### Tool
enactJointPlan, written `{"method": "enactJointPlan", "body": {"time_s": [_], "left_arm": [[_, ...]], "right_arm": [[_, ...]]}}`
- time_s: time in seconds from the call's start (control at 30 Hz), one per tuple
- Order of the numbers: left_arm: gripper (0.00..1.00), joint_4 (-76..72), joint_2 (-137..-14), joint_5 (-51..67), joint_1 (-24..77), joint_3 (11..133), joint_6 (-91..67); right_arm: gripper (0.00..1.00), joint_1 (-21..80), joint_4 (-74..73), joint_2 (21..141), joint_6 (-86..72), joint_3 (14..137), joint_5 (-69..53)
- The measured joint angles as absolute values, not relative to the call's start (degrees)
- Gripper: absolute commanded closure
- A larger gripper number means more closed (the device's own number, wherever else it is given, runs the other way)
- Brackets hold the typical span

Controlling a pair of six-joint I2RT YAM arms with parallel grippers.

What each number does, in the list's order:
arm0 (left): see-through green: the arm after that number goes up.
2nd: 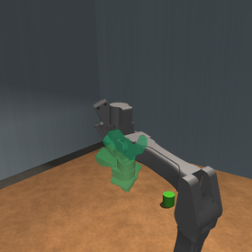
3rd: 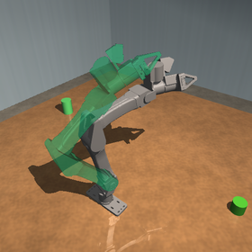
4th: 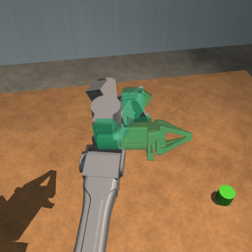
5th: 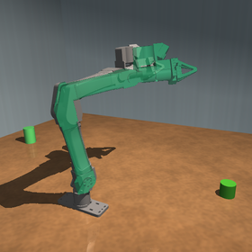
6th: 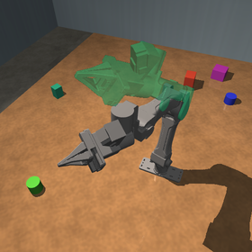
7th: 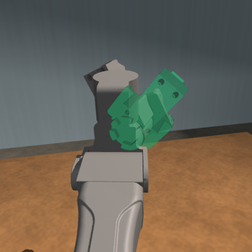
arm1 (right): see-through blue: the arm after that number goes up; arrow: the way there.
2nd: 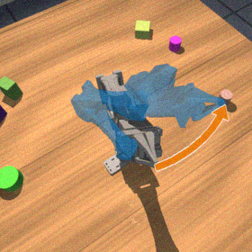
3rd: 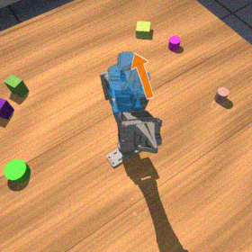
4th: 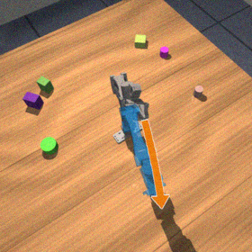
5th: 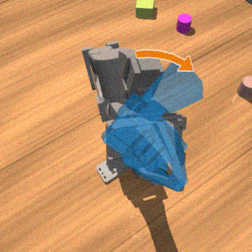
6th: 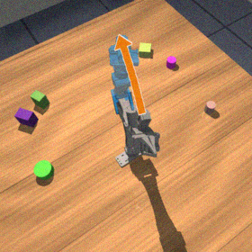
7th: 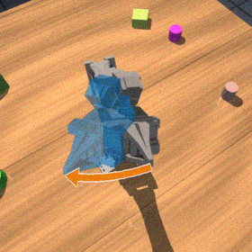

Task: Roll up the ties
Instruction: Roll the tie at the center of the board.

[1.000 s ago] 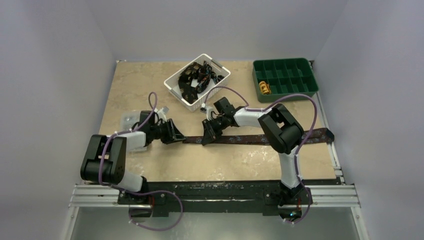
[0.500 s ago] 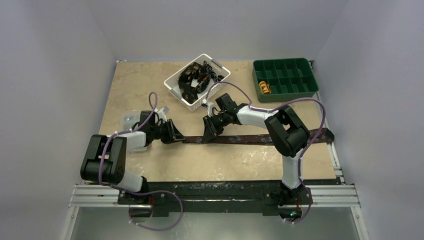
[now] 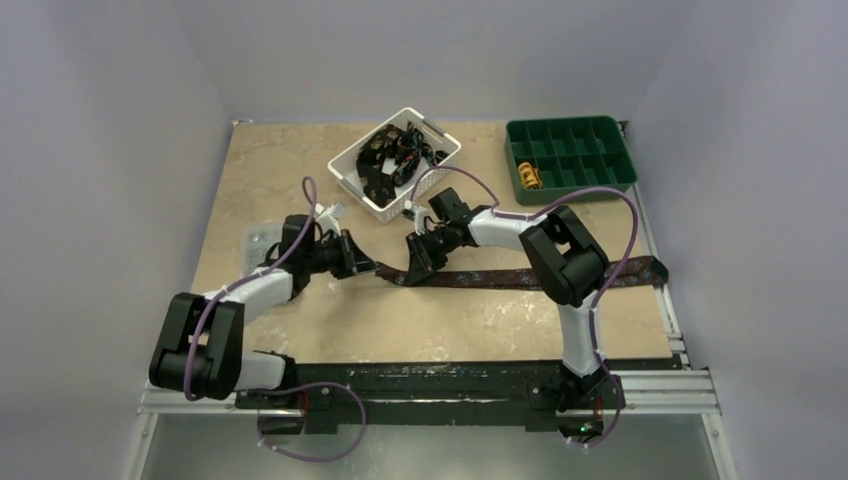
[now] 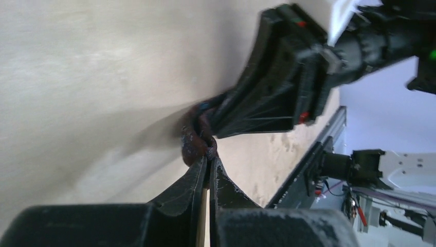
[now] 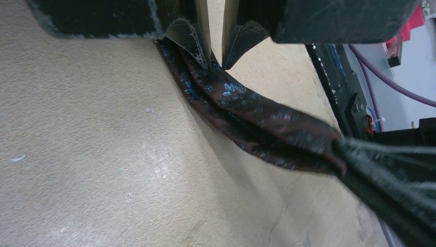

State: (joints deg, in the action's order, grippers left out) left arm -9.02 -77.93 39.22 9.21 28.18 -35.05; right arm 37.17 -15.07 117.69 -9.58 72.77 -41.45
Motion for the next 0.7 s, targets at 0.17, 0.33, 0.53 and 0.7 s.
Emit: {"method": "enactJointPlan", "body": {"time_s": [0.17,0.33,0.53,0.7], "left_arm": [[1.0,-10.8,-75.9,39.7,15.8,29.2,-37.2],[1.0,-12.0,-79.6,38.5,18.1,31.5,-39.0],[1.0,-11.4,-82.5,36.6,18.1,33.0,-39.9],[1.0,-11.1,-82.5,35.4,18.5,33.5,-39.9]], "right_arm": [[0.84,37.2,-15.9,117.8,-9.4,73.4,-41.2],[0.83,37.2,-16.8,117.8,-9.3,73.8,-41.0],[0.78,36.4,-18.0,117.3,-9.3,73.8,-41.1],[0.68,33.6,-21.0,115.5,-8.1,73.9,-41.7]]}}
